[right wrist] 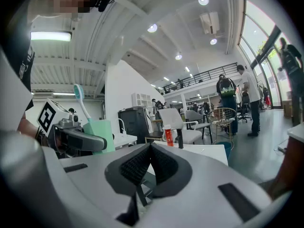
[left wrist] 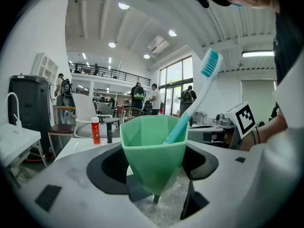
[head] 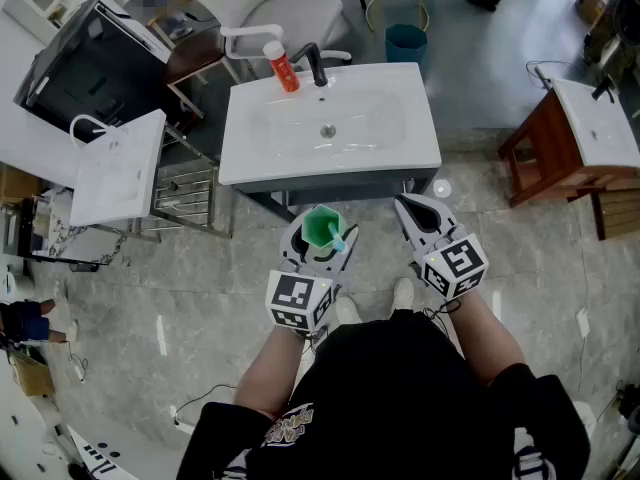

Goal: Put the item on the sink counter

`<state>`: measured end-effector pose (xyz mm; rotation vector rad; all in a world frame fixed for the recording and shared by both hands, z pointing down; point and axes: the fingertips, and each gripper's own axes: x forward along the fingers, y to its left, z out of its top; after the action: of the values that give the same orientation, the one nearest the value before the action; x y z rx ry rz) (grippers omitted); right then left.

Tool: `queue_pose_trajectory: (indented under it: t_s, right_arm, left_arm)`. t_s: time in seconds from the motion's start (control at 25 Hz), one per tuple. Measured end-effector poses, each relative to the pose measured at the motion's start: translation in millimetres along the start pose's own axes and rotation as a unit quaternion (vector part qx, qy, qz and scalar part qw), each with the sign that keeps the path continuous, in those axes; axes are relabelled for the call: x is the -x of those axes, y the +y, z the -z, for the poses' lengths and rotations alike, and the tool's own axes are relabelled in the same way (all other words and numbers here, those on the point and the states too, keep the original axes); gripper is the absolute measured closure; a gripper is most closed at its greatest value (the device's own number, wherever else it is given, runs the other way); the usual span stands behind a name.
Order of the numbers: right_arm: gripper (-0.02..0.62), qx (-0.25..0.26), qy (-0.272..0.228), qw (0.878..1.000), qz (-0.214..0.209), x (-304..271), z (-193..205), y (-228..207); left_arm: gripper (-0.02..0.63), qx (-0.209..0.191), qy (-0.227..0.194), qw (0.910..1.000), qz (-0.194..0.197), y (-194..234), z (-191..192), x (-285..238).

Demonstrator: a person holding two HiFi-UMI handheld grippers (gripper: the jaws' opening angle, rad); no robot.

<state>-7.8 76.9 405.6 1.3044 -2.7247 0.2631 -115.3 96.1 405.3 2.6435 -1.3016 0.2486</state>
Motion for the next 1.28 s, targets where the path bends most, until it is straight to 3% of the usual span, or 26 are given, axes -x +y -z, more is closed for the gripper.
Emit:
queue_pose_trajectory:
  t_s: [1.28]
  right_arm:
    - [0.541,0.005,0.001,1.0,0.013,-31.8,-3.5,50.6]
  left_arm:
    - [0.288,0.005,-0.002,0.9999,0.014,42.4,13.6,42.9]
